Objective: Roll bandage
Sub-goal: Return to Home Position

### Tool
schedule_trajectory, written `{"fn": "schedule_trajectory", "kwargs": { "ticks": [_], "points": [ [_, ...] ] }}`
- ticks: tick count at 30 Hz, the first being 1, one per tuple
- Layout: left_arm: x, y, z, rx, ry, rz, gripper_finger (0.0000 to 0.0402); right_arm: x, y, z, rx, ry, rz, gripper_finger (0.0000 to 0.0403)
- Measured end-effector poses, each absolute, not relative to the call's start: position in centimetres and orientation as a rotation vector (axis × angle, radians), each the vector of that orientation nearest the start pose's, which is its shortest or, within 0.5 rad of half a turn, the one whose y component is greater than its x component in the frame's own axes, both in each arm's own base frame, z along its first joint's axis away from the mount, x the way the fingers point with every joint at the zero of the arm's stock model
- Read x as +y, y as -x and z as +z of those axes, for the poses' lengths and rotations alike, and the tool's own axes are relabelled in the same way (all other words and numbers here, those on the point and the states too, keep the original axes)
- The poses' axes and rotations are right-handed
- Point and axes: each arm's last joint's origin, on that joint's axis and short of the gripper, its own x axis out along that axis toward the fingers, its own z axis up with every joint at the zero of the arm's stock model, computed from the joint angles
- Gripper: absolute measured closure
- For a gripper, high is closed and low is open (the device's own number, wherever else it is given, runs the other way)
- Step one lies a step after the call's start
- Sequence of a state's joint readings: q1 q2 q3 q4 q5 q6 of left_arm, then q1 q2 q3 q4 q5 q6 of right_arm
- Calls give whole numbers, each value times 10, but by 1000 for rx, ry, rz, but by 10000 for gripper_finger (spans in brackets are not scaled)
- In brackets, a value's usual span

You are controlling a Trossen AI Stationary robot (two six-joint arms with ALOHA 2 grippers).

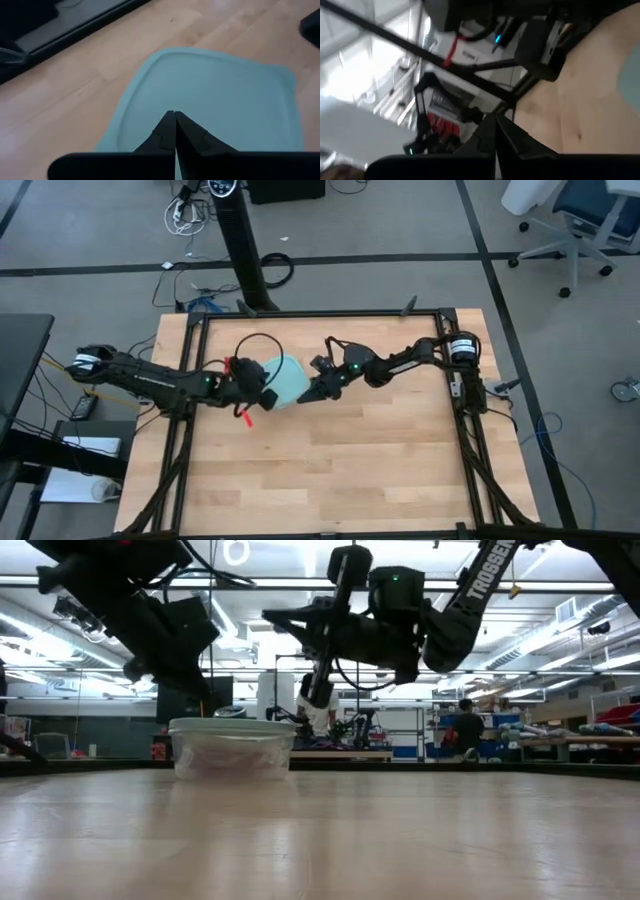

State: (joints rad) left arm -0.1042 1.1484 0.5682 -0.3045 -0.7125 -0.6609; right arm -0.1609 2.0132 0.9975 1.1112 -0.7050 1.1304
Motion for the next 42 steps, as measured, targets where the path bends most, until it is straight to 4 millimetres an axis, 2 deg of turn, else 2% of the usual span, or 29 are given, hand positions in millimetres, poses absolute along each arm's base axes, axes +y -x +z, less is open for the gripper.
{"fn": "schedule_trajectory", "kwargs": {
  "ticks": [3, 6, 11, 16, 21, 23, 27, 30, 36, 42],
  "points": [
    [-6, -211, 193, 583, 249, 737, 396, -45, -400, 179, 221, -968, 598, 402],
    [-21, -216, 202, 526, 206, 605, 396, -38, -394, 186, 191, -877, 615, 402],
    [-47, -223, 213, 456, 154, 313, 396, -33, -368, 195, 138, -753, 549, 402],
    [-62, -227, 225, 387, 182, 18, 396, -26, -314, 212, 24, -579, 442, 402],
    [-73, -230, 243, 247, 215, -362, 396, -14, -251, 205, -20, -462, 277, 402],
    [-74, -231, 249, 193, 213, -461, 396, -12, -229, 200, -27, -440, 221, 402],
    [-71, -232, 252, 157, 201, -444, 396, -11, -198, 196, -80, -432, 161, 401],
    [-67, -233, 252, 144, 204, -355, 396, -10, -187, 196, -99, -460, 178, 400],
    [-65, -234, 256, 99, 206, -287, 396, -5, -181, 196, -65, -526, 313, 400],
    [-65, -235, 256, 90, 208, -287, 396, -5, -182, 193, -61, -440, 315, 399]
  ]
}}
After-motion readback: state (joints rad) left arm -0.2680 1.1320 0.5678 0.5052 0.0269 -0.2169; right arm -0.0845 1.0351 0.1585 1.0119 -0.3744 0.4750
